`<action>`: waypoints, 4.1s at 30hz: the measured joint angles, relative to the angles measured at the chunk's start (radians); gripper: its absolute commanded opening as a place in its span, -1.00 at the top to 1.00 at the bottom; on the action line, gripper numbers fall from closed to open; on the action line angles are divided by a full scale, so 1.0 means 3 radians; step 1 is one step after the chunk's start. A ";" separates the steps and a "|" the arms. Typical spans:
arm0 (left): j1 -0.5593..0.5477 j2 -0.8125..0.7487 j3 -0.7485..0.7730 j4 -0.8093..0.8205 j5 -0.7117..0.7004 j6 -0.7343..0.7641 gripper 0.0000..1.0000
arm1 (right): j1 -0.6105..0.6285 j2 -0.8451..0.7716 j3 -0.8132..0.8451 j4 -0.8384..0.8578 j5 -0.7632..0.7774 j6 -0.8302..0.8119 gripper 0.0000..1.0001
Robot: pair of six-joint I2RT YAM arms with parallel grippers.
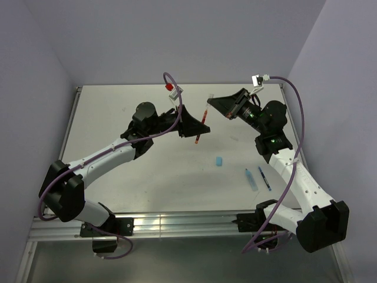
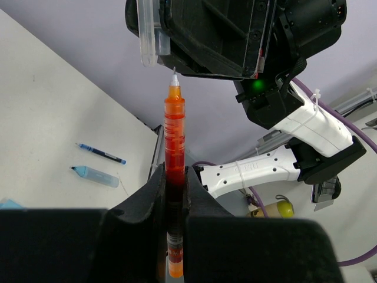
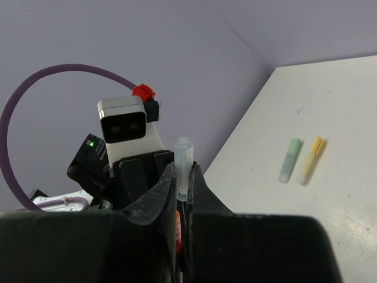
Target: Insert the pens into the pen caps
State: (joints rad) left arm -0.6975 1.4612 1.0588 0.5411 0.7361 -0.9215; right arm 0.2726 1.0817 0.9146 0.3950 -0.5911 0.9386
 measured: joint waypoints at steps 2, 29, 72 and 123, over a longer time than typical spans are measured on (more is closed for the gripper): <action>-0.0006 0.0000 -0.0001 0.0000 0.0003 0.0000 0.99 | 0.0001 0.0000 0.0004 -0.0009 0.0000 -0.0015 1.00; -0.0080 0.0000 -0.0032 -0.0032 -0.0025 0.0065 0.99 | 0.0036 -0.0088 0.0056 -0.0144 0.0072 -0.0065 1.00; -0.0083 -0.0130 -0.0032 -0.0341 -0.0178 0.0362 0.99 | 0.0154 -0.0132 0.0056 -0.0374 0.0149 -0.0245 1.00; 0.0032 -0.0903 -0.0201 -0.0210 0.0239 0.0380 0.99 | 0.1247 -0.0544 0.0100 -0.0195 0.0696 -0.0900 1.00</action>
State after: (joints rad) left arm -0.6880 1.1904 0.9985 0.4782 0.8078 -0.8074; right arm 0.6468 0.9184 0.9447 0.3367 -0.3824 0.6685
